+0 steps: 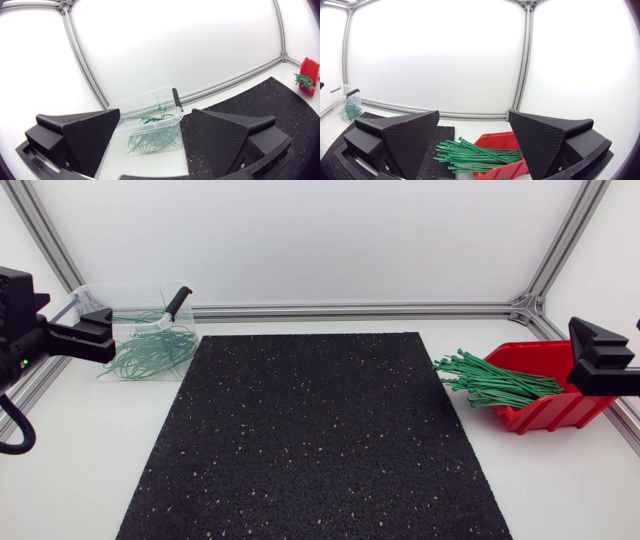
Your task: Take a green cable tie from the red box, thread the tail through the head to close it, then place it in the transparent bin on the left.
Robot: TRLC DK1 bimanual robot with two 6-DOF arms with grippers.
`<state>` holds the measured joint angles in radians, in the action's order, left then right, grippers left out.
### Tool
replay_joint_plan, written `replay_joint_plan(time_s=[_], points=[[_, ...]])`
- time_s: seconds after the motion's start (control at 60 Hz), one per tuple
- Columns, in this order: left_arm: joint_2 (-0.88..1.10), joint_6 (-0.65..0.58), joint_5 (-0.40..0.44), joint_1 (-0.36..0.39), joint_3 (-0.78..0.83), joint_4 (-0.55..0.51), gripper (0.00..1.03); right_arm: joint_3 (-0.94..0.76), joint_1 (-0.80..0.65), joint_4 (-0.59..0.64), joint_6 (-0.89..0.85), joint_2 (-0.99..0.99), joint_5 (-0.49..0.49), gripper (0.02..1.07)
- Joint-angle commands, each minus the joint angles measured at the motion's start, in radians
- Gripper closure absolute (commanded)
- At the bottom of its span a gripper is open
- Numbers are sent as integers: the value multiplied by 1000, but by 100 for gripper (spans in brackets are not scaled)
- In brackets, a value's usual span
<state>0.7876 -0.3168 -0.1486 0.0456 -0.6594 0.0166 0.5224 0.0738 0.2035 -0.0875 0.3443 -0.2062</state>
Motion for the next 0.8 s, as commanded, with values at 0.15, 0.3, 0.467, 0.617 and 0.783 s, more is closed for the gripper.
replay_joint_plan(time_s=[0.15, 0.3, 0.467, 0.617, 0.783], points=[[-102, 74, 7, 19, 107, 16, 4, -135, -23, -56, 1, -83, 44, 6], [-175, 99, 7, 40, 182, 51, 4, -214, -33, -86, 18, -137, 77, 6], [-261, 113, 6, 51, 270, 112, 4, -298, -44, -118, 37, -193, 112, 6], [-327, 132, 18, 44, 325, 112, 4, -374, -54, -147, 54, -244, 144, 6], [-410, 166, 42, 28, 385, 89, 4, -457, -65, -179, 73, -300, 179, 6]])
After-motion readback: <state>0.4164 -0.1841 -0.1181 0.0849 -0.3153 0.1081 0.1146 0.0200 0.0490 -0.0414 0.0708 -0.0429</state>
